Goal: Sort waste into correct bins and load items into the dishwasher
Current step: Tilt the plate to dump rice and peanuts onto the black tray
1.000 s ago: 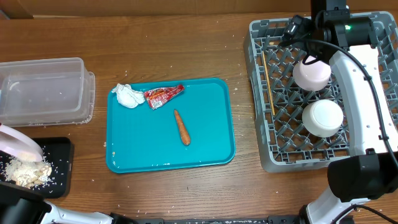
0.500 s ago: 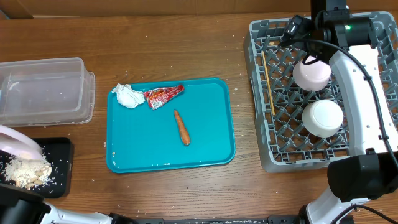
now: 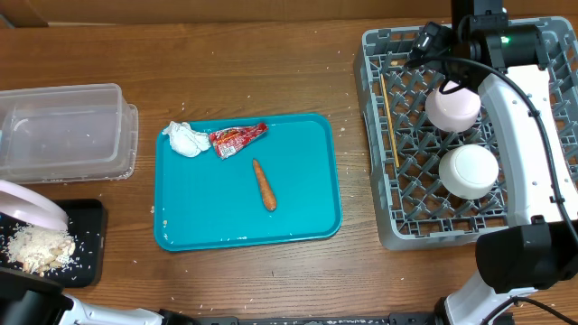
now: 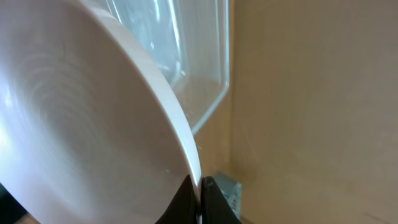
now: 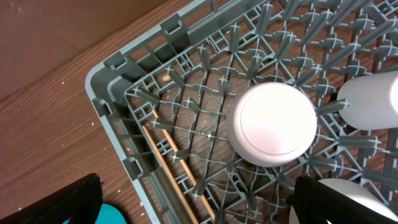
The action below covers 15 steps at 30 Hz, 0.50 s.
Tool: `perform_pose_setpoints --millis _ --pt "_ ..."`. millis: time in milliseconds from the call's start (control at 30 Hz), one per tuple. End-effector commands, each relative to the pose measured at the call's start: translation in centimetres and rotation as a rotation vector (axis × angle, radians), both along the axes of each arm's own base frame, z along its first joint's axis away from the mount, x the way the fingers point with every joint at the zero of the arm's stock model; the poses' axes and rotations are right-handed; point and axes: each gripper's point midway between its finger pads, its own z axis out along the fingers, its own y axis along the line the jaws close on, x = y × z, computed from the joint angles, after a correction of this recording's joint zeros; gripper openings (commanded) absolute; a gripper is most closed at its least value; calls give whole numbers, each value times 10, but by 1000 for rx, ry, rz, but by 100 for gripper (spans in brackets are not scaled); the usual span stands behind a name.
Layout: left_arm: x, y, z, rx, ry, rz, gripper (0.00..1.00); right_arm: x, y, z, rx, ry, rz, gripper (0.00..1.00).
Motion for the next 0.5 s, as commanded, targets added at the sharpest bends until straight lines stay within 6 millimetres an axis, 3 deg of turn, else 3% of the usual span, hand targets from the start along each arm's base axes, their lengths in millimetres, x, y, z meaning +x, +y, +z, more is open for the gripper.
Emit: perform_pose_setpoints --millis 0,100,200,267,400,467 --pt "-8 13 -13 43 59 21 4 1 0 6 -5 -19 -3 100" --pt "0 10 2 114 -71 -44 4 1 0 6 -5 -19 -3 100" --pt "-4 1 1 -17 -28 3 4 1 0 6 -5 -19 -3 100" --pt "-4 3 1 9 -34 -7 4 1 0 6 -5 -19 -3 100" --pt "-8 -21 6 -78 -24 -42 4 1 0 6 -5 -19 -3 100" --pt "-10 -17 4 -57 -11 -36 4 1 0 6 -5 -19 -3 100"
